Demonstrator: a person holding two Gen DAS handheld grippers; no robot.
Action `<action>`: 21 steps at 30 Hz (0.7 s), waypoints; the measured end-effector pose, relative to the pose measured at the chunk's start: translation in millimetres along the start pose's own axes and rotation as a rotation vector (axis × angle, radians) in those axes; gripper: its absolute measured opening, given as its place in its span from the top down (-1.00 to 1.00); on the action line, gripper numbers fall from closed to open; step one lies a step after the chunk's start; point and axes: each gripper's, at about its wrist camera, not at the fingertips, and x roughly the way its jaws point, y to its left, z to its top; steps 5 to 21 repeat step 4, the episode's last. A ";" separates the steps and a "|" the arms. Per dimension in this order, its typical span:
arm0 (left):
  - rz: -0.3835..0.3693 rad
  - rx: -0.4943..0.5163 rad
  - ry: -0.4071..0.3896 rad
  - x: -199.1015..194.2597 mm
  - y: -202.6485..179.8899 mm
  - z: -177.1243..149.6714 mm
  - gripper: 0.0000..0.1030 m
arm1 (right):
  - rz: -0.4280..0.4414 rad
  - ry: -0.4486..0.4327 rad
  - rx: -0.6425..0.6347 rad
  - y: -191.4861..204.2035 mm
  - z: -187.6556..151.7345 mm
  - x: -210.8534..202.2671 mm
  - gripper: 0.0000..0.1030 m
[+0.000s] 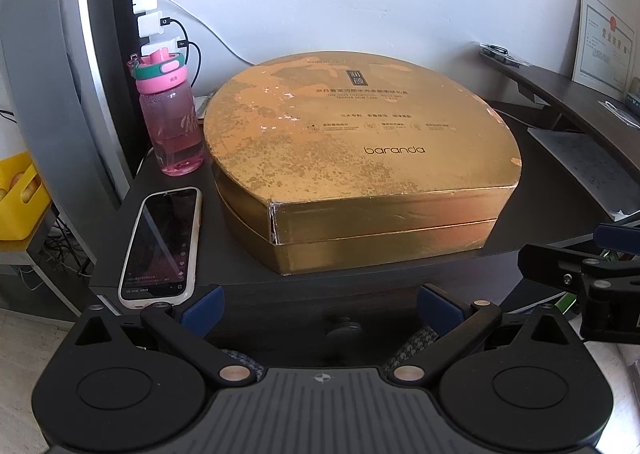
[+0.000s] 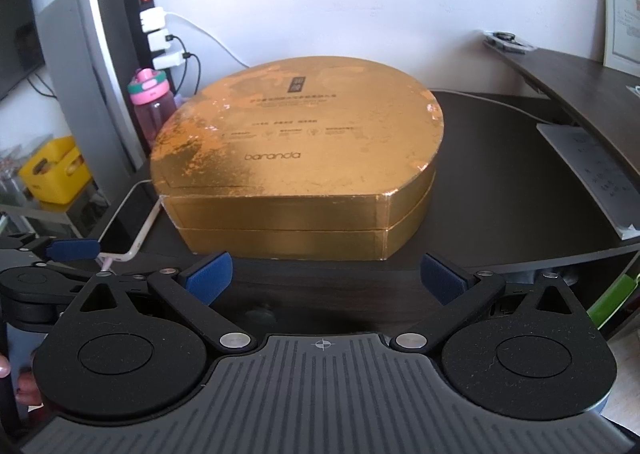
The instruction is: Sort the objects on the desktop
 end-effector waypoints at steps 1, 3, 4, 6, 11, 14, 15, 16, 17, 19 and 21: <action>-0.001 0.000 0.000 0.2 0.0 0.2 -0.99 | -0.005 -0.001 0.005 -1.2 -0.2 0.3 -1.00; -0.005 0.001 -0.004 0.3 0.1 0.4 -0.99 | -0.010 -0.001 0.012 -3.0 -0.4 1.0 -1.00; -0.008 0.003 -0.008 0.1 0.0 0.5 -0.99 | -0.012 -0.001 0.016 -4.0 -0.5 1.3 -1.00; -0.008 0.003 -0.008 0.1 0.0 0.5 -0.99 | -0.012 -0.001 0.016 -4.0 -0.5 1.3 -1.00; -0.008 0.003 -0.008 0.1 0.0 0.5 -0.99 | -0.012 -0.001 0.016 -4.0 -0.5 1.3 -1.00; -0.008 0.003 -0.008 0.1 0.0 0.5 -0.99 | -0.012 -0.001 0.016 -4.0 -0.5 1.3 -1.00; -0.008 0.003 -0.008 0.1 0.0 0.5 -0.99 | -0.012 -0.001 0.016 -4.0 -0.5 1.3 -1.00; -0.008 0.003 -0.008 0.1 0.0 0.5 -0.99 | -0.012 -0.001 0.016 -4.0 -0.5 1.3 -1.00; -0.008 0.003 -0.008 0.1 0.0 0.5 -0.99 | -0.012 -0.001 0.016 -4.0 -0.5 1.3 -1.00; -0.008 0.003 -0.008 0.1 0.0 0.5 -0.99 | -0.012 -0.001 0.016 -4.0 -0.5 1.3 -1.00; -0.008 0.003 -0.008 0.1 0.0 0.5 -0.99 | -0.012 -0.001 0.016 -4.0 -0.5 1.3 -1.00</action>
